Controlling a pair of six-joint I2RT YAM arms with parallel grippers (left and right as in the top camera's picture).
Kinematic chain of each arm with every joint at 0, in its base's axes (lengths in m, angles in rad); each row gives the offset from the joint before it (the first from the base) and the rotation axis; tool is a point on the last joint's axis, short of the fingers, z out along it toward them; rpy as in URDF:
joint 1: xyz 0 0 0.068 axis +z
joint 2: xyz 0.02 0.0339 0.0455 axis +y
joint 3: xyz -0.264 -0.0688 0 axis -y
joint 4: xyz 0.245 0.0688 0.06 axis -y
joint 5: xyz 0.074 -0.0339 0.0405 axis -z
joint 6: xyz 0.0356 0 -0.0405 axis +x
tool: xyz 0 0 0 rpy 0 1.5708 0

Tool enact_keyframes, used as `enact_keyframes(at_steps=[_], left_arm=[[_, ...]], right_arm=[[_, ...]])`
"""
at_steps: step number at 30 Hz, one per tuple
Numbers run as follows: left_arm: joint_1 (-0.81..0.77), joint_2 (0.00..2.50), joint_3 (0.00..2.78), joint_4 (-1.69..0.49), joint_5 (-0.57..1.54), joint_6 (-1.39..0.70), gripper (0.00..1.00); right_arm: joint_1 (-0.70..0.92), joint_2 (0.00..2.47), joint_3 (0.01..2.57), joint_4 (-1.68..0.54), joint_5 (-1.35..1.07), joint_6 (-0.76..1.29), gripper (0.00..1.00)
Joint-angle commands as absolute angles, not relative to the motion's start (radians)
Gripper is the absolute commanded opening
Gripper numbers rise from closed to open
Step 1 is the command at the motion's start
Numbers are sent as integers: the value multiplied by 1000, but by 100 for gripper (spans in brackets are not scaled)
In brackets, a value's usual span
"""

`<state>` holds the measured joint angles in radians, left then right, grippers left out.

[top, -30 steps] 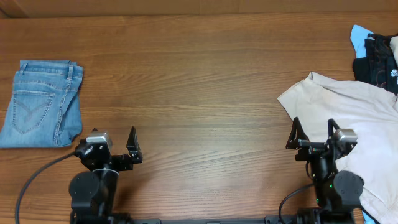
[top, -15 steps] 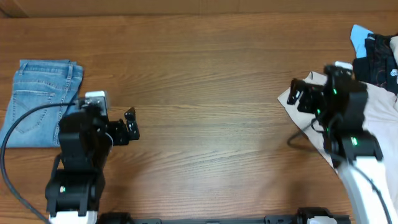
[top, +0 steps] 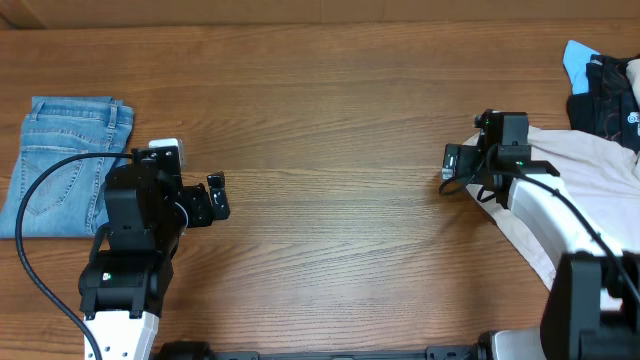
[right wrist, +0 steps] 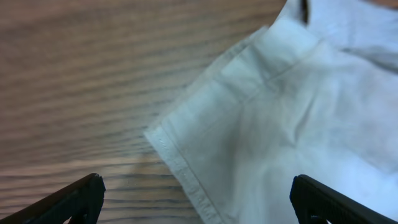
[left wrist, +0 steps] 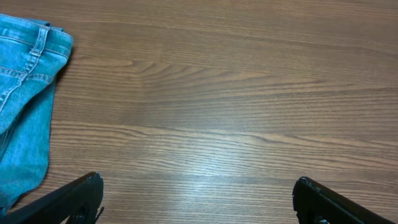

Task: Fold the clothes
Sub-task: 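Move the right gripper to the beige shorts and grasp an edge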

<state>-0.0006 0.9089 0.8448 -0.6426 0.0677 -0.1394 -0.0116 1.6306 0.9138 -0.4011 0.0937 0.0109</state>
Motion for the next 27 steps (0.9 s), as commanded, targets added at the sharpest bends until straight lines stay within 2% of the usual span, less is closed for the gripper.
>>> enact_keyframes(at_steps=[1, 7, 9, 12, 14, 15, 18, 19, 24, 27], left_arm=[[-8, 910, 869, -640, 79, -162, 100], [-8, 910, 869, -639, 80, -162, 100], [-8, 910, 869, -639, 80, -162, 100], [-8, 910, 869, -640, 80, -162, 100], [-8, 910, 869, -640, 80, -170, 100], [-8, 910, 869, -639, 80, -184, 100], [-8, 910, 869, -639, 80, -189, 100], [-8, 910, 869, -639, 80, -189, 100], [-8, 910, 869, -638, 79, -189, 100], [-8, 910, 869, -632, 79, -189, 100]], right_arm=[[-9, 1682, 934, -386, 120, -85, 100], [-9, 1786, 934, -356, 86, -87, 100], [-9, 1803, 934, -345, 86, -86, 94], [-9, 1813, 934, -321, 89, -87, 73], [-9, 1813, 934, -310, 93, -86, 55], [-9, 1813, 934, -308, 93, -75, 35], [-9, 1813, 935, -302, 101, -21, 9], [-9, 1812, 938, -302, 113, 4, 4], [-9, 1758, 1001, -350, 123, 64, 4], [19, 1684, 1131, -468, 123, 64, 4]])
